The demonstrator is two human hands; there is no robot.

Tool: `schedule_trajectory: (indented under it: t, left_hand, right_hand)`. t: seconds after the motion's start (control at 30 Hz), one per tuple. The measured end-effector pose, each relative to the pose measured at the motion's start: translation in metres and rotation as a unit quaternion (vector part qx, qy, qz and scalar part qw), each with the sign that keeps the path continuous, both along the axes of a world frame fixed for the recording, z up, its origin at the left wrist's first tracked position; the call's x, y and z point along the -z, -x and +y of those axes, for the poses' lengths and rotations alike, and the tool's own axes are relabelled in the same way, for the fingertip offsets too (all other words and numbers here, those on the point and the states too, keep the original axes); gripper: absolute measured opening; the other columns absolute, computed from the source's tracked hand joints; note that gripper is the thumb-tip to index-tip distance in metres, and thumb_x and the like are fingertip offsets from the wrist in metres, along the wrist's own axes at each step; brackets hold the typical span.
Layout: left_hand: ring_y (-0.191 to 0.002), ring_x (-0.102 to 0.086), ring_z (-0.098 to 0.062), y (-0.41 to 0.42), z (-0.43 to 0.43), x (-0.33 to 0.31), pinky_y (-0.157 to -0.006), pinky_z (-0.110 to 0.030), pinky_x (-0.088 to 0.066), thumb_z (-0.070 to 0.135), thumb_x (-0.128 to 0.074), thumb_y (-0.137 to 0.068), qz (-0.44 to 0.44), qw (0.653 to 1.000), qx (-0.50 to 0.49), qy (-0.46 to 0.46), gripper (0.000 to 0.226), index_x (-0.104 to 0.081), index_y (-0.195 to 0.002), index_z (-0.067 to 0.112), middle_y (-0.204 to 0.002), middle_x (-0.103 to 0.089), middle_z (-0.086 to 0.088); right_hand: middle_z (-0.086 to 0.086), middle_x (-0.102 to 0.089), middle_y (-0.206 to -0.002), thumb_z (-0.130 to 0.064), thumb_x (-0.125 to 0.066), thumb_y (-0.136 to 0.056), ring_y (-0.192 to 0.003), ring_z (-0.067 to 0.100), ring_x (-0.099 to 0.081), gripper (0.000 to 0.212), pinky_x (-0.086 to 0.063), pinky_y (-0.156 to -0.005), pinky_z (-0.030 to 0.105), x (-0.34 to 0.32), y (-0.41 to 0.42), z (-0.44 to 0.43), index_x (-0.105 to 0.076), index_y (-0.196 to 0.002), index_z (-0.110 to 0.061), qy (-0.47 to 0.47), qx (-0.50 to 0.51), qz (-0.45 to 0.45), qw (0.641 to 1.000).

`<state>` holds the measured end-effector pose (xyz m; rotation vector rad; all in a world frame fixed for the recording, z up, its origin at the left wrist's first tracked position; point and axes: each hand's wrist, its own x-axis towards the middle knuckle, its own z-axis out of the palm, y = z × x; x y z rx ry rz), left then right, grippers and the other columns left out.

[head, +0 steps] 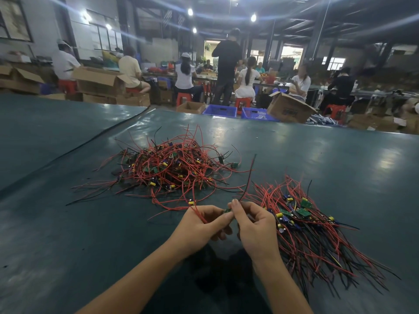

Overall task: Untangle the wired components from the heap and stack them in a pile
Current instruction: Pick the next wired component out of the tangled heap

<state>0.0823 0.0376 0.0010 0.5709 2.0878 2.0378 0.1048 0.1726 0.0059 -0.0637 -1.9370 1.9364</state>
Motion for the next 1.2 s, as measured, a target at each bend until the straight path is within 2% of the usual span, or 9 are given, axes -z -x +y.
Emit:
schedule_trajectory:
  t: [0.07,0.2,0.33,0.53,0.63,0.8,0.97,1.1,1.2]
  left_hand:
    - [-0.06,-0.065,-0.012,0.002,-0.001,-0.001,-0.06,-0.022,-0.051,0.046,-0.07,-0.074,0.002,1.0,-0.001,-0.003,0.022,-0.077,-0.079,0.025,-0.07,-0.073,-0.004]
    - [-0.056,-0.062,-0.013,0.001,-0.002,-0.005,-0.058,-0.022,-0.05,0.039,-0.074,-0.076,0.008,1.0,0.028,-0.005,0.025,-0.073,-0.077,0.014,-0.058,-0.066,0.0]
    - [-0.051,-0.061,-0.011,0.0,-0.006,-0.009,-0.054,-0.02,-0.048,0.026,-0.071,-0.078,0.018,0.998,0.051,0.006,0.014,-0.073,-0.072,0.014,-0.053,-0.06,0.0]
    - [-0.05,-0.059,-0.011,0.003,-0.007,-0.006,-0.055,-0.02,-0.048,0.032,-0.076,-0.073,0.0,1.0,-0.003,-0.018,0.02,-0.072,-0.073,0.012,-0.054,-0.06,-0.001]
    - [-0.05,-0.06,-0.01,0.004,-0.005,-0.004,-0.055,-0.019,-0.048,0.034,-0.071,-0.072,0.002,0.999,-0.018,-0.031,0.022,-0.073,-0.075,0.013,-0.055,-0.063,-0.002]
    - [-0.05,-0.058,-0.008,0.005,-0.006,0.0,-0.055,-0.016,-0.046,0.016,-0.07,-0.086,0.021,1.0,-0.002,0.008,0.012,-0.072,-0.075,0.014,-0.054,-0.062,0.0]
    - [-0.05,-0.058,-0.009,0.001,-0.006,-0.003,-0.055,-0.016,-0.046,0.024,-0.073,-0.079,0.011,0.998,0.037,0.042,0.01,-0.073,-0.07,0.02,-0.054,-0.06,0.002]
    - [-0.052,-0.059,-0.012,0.002,-0.007,-0.004,-0.056,-0.02,-0.049,0.018,-0.073,-0.085,-0.019,1.0,0.015,0.014,0.014,-0.072,-0.072,0.013,-0.055,-0.061,-0.001]
    - [-0.054,-0.058,-0.011,0.004,-0.008,-0.007,-0.058,-0.022,-0.052,0.034,-0.074,-0.071,-0.073,0.994,-0.06,-0.062,0.019,-0.075,-0.069,0.016,-0.062,-0.065,-0.002]
  right_hand:
    - [0.001,-0.067,-0.059,-0.02,-0.067,-0.091,-0.059,0.009,-0.06,0.027,-0.052,-0.063,0.036,0.0,0.001,0.001,-0.076,-0.066,-0.021,0.047,0.019,-0.028,0.998]
    - [-0.007,-0.046,-0.049,-0.019,-0.067,-0.091,-0.037,0.002,-0.034,0.027,-0.034,-0.038,0.018,-0.004,0.008,0.011,-0.076,-0.066,-0.017,0.197,0.071,-0.067,0.976]
    - [-0.009,-0.058,-0.058,-0.018,-0.065,-0.092,-0.037,0.002,-0.033,0.016,-0.028,-0.032,0.016,-0.012,0.011,0.041,-0.071,-0.08,-0.01,0.303,0.138,-0.059,0.941]
    - [-0.011,-0.05,-0.054,-0.03,-0.067,-0.09,-0.037,0.002,-0.03,0.019,-0.026,-0.034,0.016,-0.008,0.008,0.03,-0.071,-0.079,-0.016,0.251,0.119,-0.042,0.96]
    - [-0.011,-0.045,-0.048,-0.035,-0.069,-0.086,-0.039,0.001,-0.034,0.028,-0.029,-0.038,0.016,-0.003,0.004,0.01,-0.073,-0.078,-0.008,0.148,0.039,-0.072,0.986]
    - [-0.009,-0.059,-0.049,-0.024,-0.065,-0.091,-0.044,-0.002,-0.051,0.028,-0.039,-0.045,0.012,0.0,0.001,-0.006,-0.077,-0.068,-0.015,0.058,-0.032,-0.066,0.996]
    - [-0.008,-0.045,-0.05,-0.028,-0.065,-0.091,-0.036,0.002,-0.031,0.029,-0.029,-0.033,0.016,-0.006,0.009,0.039,-0.078,-0.069,-0.016,0.235,0.106,-0.087,0.962]
    - [-0.008,-0.047,-0.051,-0.027,-0.064,-0.092,-0.037,0.002,-0.03,0.031,-0.028,-0.033,0.016,-0.005,0.009,0.044,-0.078,-0.066,-0.019,0.236,0.115,-0.064,0.963]
    - [-0.005,-0.051,-0.058,-0.027,-0.064,-0.093,-0.039,0.002,-0.032,0.033,-0.026,-0.034,0.016,-0.006,0.009,0.036,-0.078,-0.064,-0.02,0.241,0.099,-0.047,0.964]
